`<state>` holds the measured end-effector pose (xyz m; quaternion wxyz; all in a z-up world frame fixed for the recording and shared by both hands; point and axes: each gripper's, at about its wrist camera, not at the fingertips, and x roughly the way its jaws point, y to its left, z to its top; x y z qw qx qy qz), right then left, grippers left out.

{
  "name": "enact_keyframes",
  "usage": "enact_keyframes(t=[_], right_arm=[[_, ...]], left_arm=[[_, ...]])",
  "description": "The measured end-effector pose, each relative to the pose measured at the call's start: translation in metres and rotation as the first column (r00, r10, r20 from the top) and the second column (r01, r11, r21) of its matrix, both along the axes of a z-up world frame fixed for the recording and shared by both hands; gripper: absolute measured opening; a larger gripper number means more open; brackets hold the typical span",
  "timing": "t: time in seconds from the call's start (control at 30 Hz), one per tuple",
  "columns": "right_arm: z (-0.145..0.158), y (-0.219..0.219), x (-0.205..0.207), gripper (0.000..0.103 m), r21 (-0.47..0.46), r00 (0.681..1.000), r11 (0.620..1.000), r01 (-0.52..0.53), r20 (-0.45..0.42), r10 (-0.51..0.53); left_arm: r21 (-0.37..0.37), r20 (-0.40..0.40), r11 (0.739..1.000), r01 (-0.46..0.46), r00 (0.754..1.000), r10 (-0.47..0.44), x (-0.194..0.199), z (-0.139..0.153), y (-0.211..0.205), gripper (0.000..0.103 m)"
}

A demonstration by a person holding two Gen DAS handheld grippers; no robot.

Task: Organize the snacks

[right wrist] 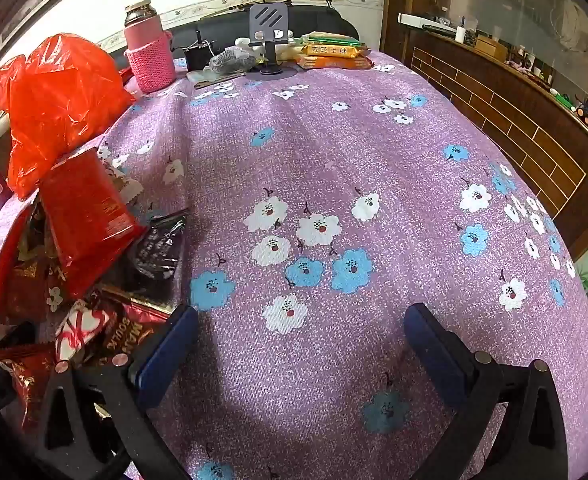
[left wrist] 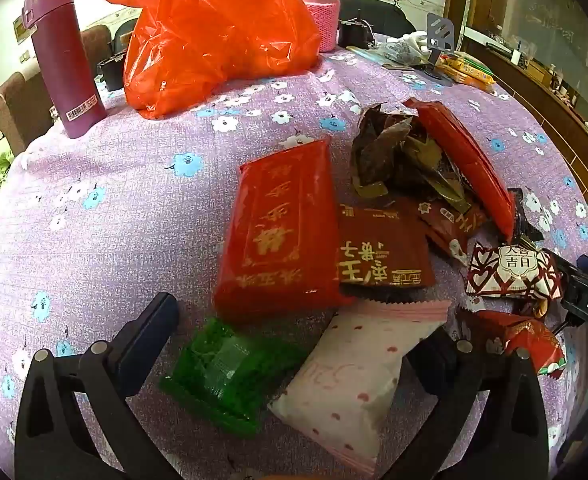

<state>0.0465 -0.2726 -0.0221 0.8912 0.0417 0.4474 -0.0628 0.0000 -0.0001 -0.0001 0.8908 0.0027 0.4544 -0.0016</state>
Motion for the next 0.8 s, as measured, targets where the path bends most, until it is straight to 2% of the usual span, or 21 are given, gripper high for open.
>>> enact_keyframes(t=[0.8], right_arm=[[0.0032,0.0039,0.0012,0.103,-0.004,1.0,1.0,0.0,-0.001,0.0]], left_arm=[[0.001,-0.001,1.0,0.0,1.0,0.0,0.0001,0.0,0.0001,0.103]])
